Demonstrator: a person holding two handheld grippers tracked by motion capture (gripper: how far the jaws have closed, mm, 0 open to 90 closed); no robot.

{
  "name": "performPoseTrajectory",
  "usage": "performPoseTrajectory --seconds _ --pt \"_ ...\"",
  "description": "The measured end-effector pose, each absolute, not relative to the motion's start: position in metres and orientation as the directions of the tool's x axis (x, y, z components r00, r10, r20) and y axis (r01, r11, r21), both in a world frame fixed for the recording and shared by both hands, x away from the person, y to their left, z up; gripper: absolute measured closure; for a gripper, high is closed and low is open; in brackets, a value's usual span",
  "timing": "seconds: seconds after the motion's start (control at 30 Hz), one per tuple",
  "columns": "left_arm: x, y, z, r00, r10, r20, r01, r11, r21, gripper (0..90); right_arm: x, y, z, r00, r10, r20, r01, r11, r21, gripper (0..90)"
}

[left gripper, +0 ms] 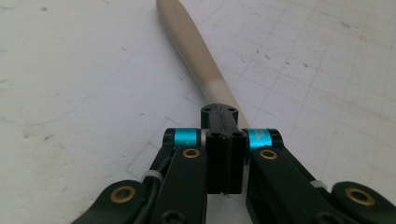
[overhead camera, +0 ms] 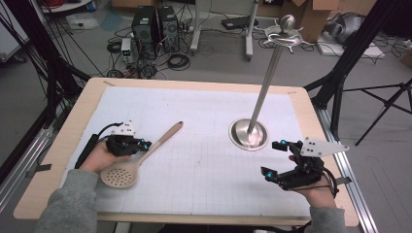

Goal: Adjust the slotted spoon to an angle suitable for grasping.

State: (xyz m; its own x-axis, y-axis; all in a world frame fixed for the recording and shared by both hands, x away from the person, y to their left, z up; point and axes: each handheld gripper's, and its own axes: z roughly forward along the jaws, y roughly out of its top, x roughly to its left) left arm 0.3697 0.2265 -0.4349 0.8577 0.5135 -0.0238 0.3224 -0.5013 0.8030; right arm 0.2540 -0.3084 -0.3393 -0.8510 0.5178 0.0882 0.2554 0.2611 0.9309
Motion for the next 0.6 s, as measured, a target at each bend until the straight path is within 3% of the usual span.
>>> performPoseTrajectory --seconds 0.27,0.6 --pt "0.360 0.224 -0.424 0.890 0.453 -0.053 0.299 -0.492 0.818 89.7 0.253 -0.307 -0.338 -0.852 0.515 0.091 0.256 0.260 0.931 6.0" --pt "0.356 0.215 -0.412 0.901 0.433 0.009 0.250 -0.538 0.805 89.6 0.254 -0.306 -0.339 -0.854 0.513 0.089 0.258 0.268 0.928 6.0"
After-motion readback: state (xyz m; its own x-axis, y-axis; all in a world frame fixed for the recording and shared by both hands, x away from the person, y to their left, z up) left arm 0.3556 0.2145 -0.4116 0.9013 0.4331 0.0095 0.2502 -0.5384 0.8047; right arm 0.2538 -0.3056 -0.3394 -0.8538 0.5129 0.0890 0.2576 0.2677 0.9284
